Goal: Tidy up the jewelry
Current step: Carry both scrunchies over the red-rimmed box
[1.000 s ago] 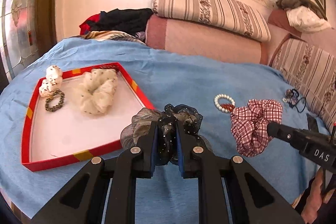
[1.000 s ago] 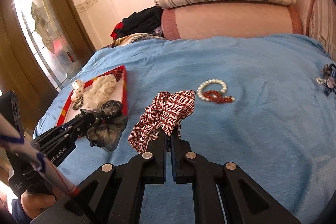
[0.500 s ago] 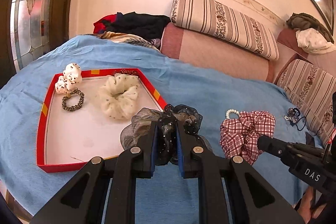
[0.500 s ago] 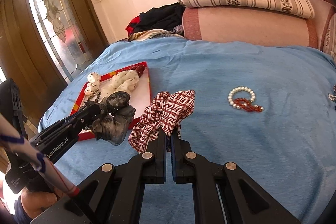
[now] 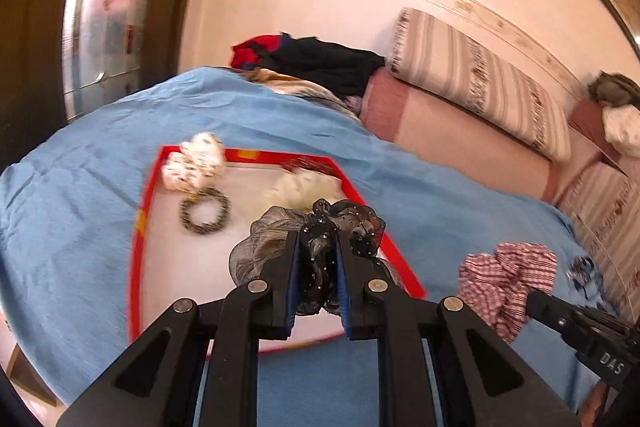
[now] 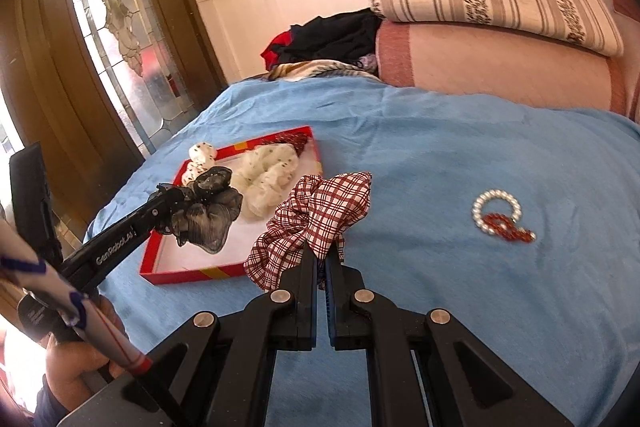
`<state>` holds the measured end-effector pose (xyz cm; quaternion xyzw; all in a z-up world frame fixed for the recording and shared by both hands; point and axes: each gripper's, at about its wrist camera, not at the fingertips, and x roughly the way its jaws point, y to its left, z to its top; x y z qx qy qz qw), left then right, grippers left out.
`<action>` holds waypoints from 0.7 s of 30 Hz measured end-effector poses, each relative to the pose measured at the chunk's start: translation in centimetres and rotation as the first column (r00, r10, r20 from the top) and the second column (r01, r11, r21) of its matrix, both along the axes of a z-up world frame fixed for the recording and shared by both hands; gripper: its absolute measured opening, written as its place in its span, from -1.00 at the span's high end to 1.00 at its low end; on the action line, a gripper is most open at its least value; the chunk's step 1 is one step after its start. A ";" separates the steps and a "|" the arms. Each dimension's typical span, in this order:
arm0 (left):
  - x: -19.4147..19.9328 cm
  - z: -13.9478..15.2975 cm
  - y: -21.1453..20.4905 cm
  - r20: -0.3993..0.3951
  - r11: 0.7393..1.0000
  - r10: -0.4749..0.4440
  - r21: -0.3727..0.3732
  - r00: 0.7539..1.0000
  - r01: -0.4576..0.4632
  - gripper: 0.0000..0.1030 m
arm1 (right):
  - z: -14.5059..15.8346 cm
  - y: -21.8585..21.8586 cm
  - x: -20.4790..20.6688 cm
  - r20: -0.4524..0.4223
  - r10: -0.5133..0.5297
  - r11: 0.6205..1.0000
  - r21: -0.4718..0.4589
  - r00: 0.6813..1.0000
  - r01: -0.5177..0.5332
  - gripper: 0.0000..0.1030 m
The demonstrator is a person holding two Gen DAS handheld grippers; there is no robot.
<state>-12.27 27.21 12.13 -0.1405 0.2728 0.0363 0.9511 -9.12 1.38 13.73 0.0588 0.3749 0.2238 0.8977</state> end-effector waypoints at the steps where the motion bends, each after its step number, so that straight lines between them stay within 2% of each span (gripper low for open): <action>1: 0.2 -0.1 0.8 -0.009 1.000 0.023 -0.006 1.000 -0.023 0.69 | 0.2 0.4 0.3 0.001 0.007 1.000 0.003 1.000 -0.007 0.92; 4: 1.1 -0.8 2.1 -0.050 0.998 0.051 -0.027 0.997 -0.052 0.69 | 0.6 1.6 1.1 0.004 0.026 1.000 0.016 1.000 -0.027 0.92; 10: 3.3 -2.0 3.7 -0.121 0.995 0.097 -0.016 0.988 -0.100 0.69 | 0.7 4.7 3.0 -0.004 0.070 0.997 0.012 0.998 -0.070 0.92; 17: 4.3 -3.3 4.7 -0.185 0.991 0.126 -0.024 0.975 -0.133 0.69 | -1.0 7.3 5.3 -0.051 0.090 0.996 -0.011 0.995 -0.091 0.92; 21: 4.3 -3.5 5.1 -0.192 0.987 0.147 -0.031 0.970 -0.155 0.69 | -2.0 8.2 6.3 -0.070 0.092 0.995 -0.034 0.993 -0.094 0.92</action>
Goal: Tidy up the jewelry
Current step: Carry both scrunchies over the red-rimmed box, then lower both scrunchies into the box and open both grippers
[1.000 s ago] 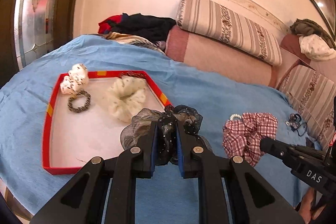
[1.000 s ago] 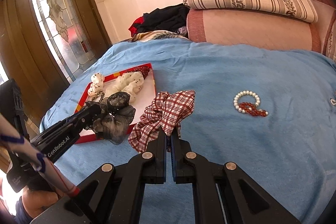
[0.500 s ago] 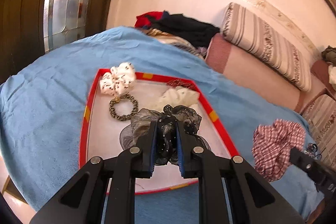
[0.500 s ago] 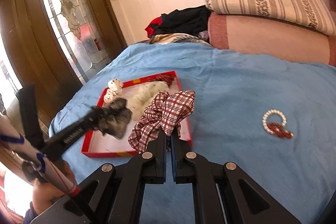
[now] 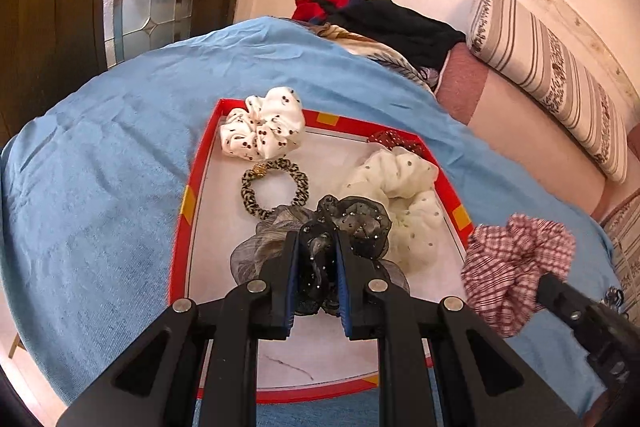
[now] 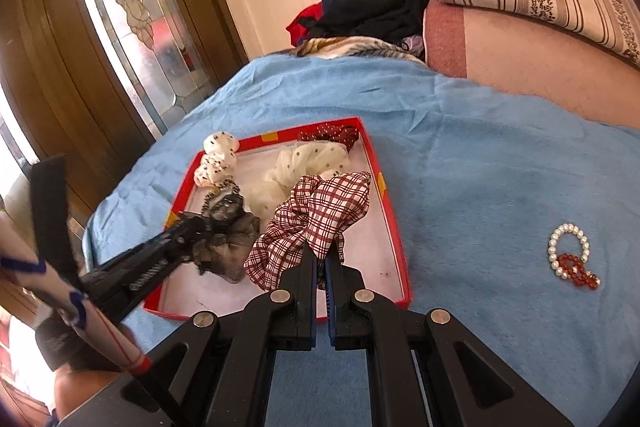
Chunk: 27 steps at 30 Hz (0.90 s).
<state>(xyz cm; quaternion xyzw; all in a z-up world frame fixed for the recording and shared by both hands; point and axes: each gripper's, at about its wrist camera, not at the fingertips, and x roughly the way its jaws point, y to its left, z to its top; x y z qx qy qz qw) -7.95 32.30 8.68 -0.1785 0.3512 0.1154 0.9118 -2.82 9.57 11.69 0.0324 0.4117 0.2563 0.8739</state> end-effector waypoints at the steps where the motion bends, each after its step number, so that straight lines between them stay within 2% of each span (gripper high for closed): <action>1: 0.0 0.0 0.1 0.000 1.000 0.003 -0.003 1.000 -0.003 0.69 | -0.2 0.0 0.1 -0.004 0.000 1.000 -0.005 1.000 0.000 0.92; 14: 2.2 -0.8 0.6 -0.049 1.000 0.020 0.006 0.999 -0.020 0.69 | -3.2 1.4 2.7 -0.060 -0.025 0.998 -0.053 0.998 0.022 0.92; 20: 2.7 -0.7 0.8 -0.047 1.000 0.022 0.017 0.999 -0.021 0.69 | -4.4 1.9 4.1 -0.104 -0.041 0.998 -0.043 0.994 0.037 0.92; 27: 2.9 -0.6 1.0 -0.046 0.999 0.029 0.018 0.999 -0.028 0.69 | -5.2 2.7 5.5 -0.111 -0.052 0.998 -0.046 0.992 0.047 0.92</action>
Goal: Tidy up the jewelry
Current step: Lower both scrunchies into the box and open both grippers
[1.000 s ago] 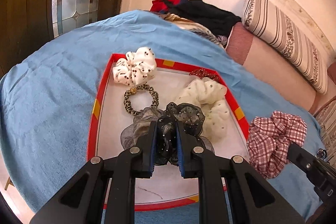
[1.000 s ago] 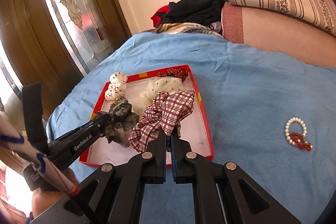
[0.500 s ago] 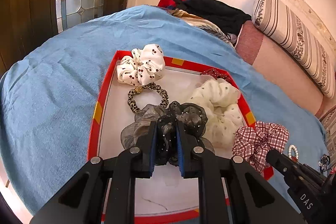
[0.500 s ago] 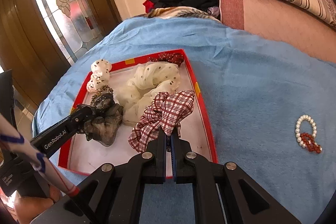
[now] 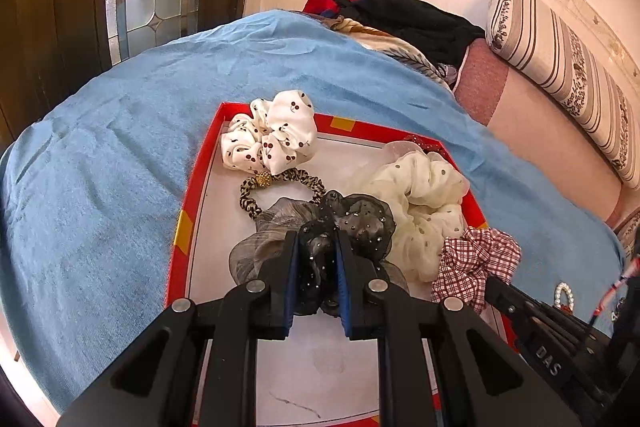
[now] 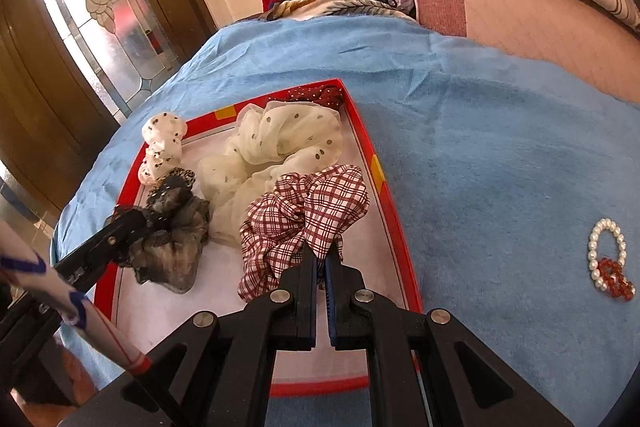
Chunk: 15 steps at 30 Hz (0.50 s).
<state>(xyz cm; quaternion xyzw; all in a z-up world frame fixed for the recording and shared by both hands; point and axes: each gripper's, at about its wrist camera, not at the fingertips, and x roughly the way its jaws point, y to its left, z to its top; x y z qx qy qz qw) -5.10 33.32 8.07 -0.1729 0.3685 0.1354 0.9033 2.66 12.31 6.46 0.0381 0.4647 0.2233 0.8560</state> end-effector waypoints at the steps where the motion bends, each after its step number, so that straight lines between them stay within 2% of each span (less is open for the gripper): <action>1: 0.0 0.0 0.0 0.001 1.000 0.002 0.001 1.000 -0.002 0.69 | -0.1 0.1 0.2 -0.001 -0.002 1.000 -0.001 1.000 0.002 0.92; 12: 0.0 -0.2 -0.2 -0.013 1.000 0.001 0.013 1.000 -0.001 0.68 | -1.3 -0.3 1.1 -0.046 -0.015 1.000 0.006 0.999 0.015 0.84; 15: -0.1 -0.2 -0.2 -0.012 1.000 0.004 0.017 1.000 -0.003 0.60 | -1.2 -0.6 1.1 -0.058 -0.012 1.000 0.014 0.998 0.013 0.78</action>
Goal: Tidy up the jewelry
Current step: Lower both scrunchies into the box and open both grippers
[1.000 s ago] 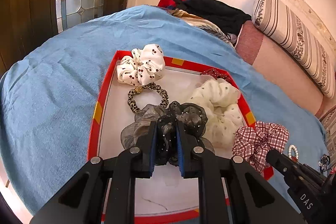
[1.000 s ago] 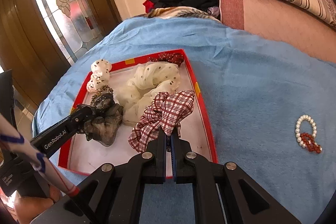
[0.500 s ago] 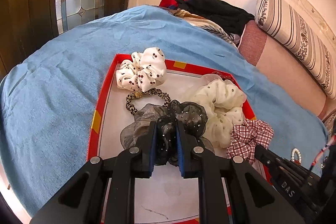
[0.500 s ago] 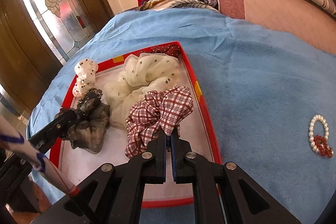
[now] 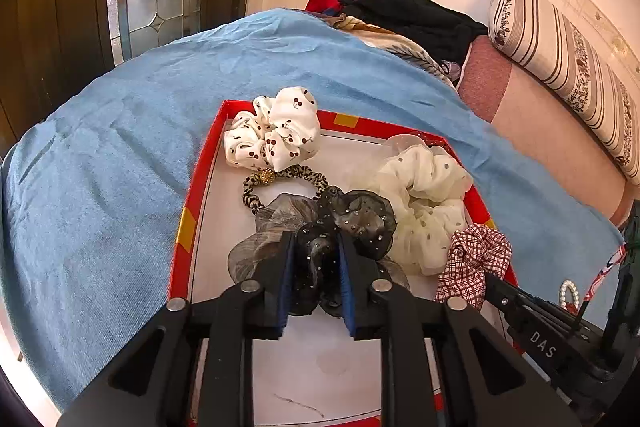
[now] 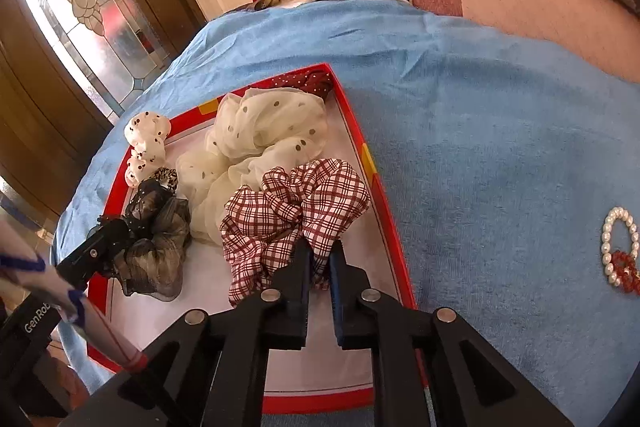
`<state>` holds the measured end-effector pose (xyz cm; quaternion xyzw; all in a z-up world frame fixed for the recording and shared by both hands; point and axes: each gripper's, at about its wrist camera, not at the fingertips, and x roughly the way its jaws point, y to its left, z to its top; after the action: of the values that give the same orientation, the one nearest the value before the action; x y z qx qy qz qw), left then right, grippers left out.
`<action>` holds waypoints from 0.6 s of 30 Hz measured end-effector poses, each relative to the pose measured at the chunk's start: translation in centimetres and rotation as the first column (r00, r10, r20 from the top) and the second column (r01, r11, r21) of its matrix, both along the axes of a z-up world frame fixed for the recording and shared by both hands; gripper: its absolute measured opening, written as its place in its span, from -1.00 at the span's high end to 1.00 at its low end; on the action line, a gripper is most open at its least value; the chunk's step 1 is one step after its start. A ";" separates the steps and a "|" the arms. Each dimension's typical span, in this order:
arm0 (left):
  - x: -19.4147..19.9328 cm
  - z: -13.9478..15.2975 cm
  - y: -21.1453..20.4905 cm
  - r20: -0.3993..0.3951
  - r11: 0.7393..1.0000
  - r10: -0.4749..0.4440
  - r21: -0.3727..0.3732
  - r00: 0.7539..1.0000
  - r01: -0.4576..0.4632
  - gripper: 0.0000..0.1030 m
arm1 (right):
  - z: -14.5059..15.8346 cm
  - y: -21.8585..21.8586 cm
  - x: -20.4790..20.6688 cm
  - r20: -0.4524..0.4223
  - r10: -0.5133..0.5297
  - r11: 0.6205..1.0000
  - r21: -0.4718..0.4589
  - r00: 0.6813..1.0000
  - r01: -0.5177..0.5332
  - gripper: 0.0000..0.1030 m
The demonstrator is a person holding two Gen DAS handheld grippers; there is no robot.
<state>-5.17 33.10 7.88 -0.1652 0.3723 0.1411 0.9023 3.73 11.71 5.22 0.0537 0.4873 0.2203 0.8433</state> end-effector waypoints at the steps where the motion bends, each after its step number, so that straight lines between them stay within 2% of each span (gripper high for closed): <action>1: 0.0 0.0 0.0 -0.001 1.000 0.001 0.000 1.000 -0.001 0.59 | 0.0 -0.1 0.0 -0.001 0.002 1.000 0.000 1.000 -0.002 0.74; 3: -0.1 0.0 0.1 0.005 1.000 -0.003 -0.009 1.000 0.004 0.57 | 0.2 -0.3 -0.1 -0.001 0.002 1.000 0.003 1.000 -0.002 0.69; 6: -0.3 0.4 -0.2 0.026 1.000 -0.006 0.011 1.000 0.006 0.43 | 0.8 -0.5 -0.5 0.007 0.006 1.000 0.012 1.000 -0.006 0.67; 12: -0.4 0.9 -0.6 0.056 1.000 -0.019 0.015 0.998 0.018 0.39 | 2.0 -0.9 -1.3 0.027 0.014 1.000 0.021 1.000 -0.014 0.61; 15: -0.8 1.4 -0.9 0.087 0.999 -0.022 0.033 0.996 0.019 0.28 | 2.6 -1.5 -1.8 0.033 0.011 0.999 0.035 0.999 -0.013 0.61; 18: -1.0 2.0 -1.6 0.120 0.998 -0.034 0.056 0.992 0.027 0.26 | 3.3 -2.7 -2.4 0.044 0.006 0.999 0.048 0.999 -0.008 0.61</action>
<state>-6.18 31.54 9.90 -0.1432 0.3157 0.1270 0.9294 1.30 9.03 8.56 0.0677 0.4633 0.2360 0.8515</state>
